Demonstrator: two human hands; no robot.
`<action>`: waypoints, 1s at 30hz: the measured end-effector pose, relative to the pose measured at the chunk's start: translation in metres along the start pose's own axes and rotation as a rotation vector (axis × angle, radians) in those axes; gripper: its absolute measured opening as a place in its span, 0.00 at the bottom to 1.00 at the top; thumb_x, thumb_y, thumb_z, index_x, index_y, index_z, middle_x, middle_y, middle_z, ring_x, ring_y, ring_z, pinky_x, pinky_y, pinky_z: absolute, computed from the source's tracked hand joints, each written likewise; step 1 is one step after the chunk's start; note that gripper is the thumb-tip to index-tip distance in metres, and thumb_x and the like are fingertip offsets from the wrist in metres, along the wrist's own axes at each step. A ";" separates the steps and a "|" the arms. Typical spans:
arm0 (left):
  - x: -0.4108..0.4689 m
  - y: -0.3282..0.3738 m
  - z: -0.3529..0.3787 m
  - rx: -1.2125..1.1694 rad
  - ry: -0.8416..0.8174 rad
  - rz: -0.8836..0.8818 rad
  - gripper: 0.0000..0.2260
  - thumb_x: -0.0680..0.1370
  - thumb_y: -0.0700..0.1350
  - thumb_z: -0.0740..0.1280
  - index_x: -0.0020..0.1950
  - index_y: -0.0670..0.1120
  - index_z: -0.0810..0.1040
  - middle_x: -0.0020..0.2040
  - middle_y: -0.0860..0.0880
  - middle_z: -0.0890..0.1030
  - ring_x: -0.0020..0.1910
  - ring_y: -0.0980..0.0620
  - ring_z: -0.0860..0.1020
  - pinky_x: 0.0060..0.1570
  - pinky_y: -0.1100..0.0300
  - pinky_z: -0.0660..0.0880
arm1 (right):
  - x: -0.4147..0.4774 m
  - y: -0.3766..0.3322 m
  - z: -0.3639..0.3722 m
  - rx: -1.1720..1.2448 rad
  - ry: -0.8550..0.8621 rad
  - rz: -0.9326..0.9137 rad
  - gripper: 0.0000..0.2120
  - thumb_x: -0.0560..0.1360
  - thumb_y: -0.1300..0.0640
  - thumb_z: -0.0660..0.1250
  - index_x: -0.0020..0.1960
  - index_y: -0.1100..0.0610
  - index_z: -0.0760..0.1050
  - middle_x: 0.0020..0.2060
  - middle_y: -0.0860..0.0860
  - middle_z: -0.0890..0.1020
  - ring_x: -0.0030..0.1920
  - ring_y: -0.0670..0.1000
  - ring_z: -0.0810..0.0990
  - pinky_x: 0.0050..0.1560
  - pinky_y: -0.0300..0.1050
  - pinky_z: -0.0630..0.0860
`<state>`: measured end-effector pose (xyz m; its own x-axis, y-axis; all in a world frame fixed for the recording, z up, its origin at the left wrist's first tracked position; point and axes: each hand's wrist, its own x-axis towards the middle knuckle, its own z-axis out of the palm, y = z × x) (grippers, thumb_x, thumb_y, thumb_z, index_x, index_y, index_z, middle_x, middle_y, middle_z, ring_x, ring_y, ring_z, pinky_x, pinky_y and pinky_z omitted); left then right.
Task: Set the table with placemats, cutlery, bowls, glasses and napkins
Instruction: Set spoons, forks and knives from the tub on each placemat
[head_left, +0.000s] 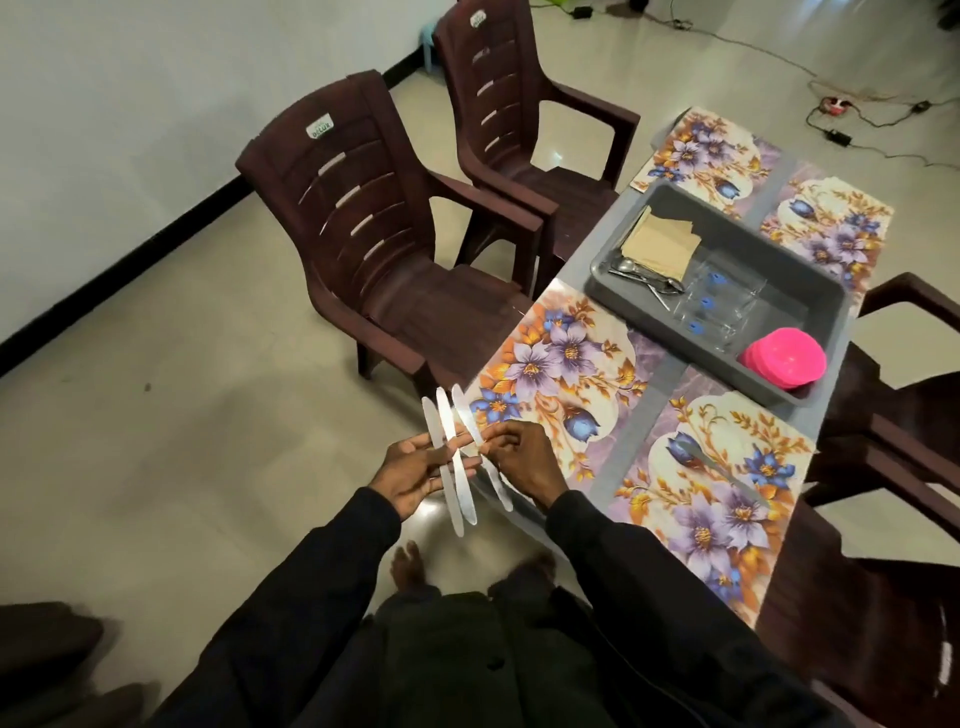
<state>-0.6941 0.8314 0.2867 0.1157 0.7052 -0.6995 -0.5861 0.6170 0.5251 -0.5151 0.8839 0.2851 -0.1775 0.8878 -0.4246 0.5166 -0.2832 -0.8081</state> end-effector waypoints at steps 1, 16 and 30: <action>0.000 0.006 -0.004 0.001 -0.021 -0.006 0.16 0.81 0.33 0.67 0.69 0.34 0.75 0.63 0.37 0.83 0.59 0.35 0.83 0.56 0.46 0.83 | 0.002 -0.004 0.003 0.012 0.021 -0.001 0.04 0.74 0.65 0.72 0.48 0.60 0.84 0.38 0.50 0.85 0.36 0.41 0.82 0.42 0.32 0.78; 0.084 0.131 -0.010 0.111 -0.117 -0.048 0.16 0.81 0.31 0.65 0.69 0.37 0.74 0.65 0.40 0.82 0.63 0.39 0.82 0.52 0.49 0.83 | 0.109 -0.030 -0.017 0.305 0.199 0.145 0.11 0.73 0.69 0.73 0.56 0.66 0.81 0.47 0.60 0.86 0.45 0.53 0.85 0.47 0.42 0.82; 0.193 0.195 0.052 0.307 -0.181 -0.174 0.17 0.81 0.29 0.62 0.70 0.35 0.74 0.65 0.39 0.82 0.63 0.38 0.82 0.58 0.45 0.82 | 0.148 0.025 -0.049 0.337 0.596 0.416 0.05 0.66 0.61 0.78 0.40 0.62 0.86 0.36 0.57 0.86 0.37 0.53 0.82 0.45 0.56 0.83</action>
<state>-0.7448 1.1061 0.2795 0.3478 0.6139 -0.7086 -0.2812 0.7893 0.5458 -0.4873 1.0261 0.2226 0.5010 0.7023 -0.5056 0.1438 -0.6437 -0.7517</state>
